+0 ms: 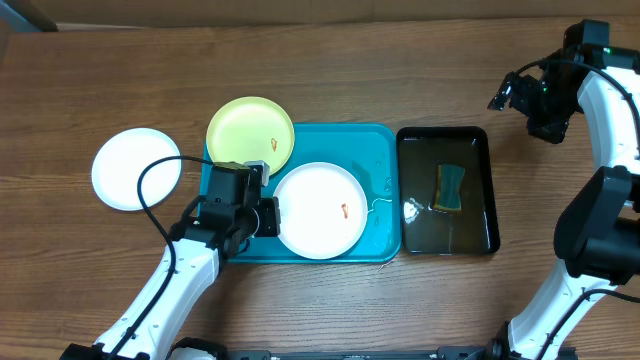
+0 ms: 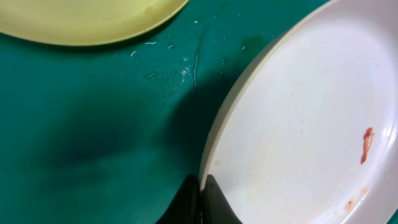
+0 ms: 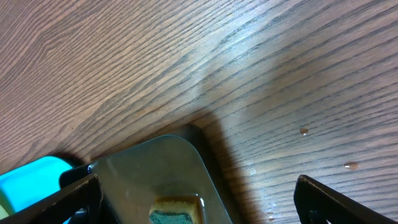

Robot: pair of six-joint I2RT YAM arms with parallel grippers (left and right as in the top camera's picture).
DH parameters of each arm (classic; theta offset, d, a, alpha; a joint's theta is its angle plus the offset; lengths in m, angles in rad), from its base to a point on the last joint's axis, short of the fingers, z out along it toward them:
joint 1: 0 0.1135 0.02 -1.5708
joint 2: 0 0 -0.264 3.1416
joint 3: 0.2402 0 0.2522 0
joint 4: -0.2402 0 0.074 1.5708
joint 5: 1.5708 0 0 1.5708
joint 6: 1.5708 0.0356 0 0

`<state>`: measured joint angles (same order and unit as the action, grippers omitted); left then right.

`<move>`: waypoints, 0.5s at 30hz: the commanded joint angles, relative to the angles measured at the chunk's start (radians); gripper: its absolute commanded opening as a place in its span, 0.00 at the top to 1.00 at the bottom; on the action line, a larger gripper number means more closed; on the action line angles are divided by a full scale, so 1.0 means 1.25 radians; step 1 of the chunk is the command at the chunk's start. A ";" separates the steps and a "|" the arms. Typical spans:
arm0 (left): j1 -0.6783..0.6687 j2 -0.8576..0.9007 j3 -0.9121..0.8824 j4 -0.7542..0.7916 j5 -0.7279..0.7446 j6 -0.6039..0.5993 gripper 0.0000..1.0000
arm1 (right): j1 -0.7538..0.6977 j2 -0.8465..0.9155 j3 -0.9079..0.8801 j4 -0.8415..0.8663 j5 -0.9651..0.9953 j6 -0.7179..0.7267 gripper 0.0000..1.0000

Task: Clean dirty plates on tray and stack at the side
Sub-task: 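Grasp the lower white plate rim and slide it right across the tray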

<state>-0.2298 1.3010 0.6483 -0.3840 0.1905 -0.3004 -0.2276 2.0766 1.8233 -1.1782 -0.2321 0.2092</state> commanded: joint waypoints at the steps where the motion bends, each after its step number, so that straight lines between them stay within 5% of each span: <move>1: -0.008 0.010 -0.003 0.013 -0.033 -0.033 0.96 | -0.002 -0.024 0.012 0.003 -0.004 0.004 0.00; 15: -0.009 0.125 -0.001 0.075 -0.006 -0.065 0.96 | -0.002 -0.024 0.012 0.003 -0.004 0.004 0.00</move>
<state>-0.2363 1.4548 0.6476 -0.2955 0.1680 -0.3664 -0.2276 2.0766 1.8233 -1.1782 -0.2325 0.2096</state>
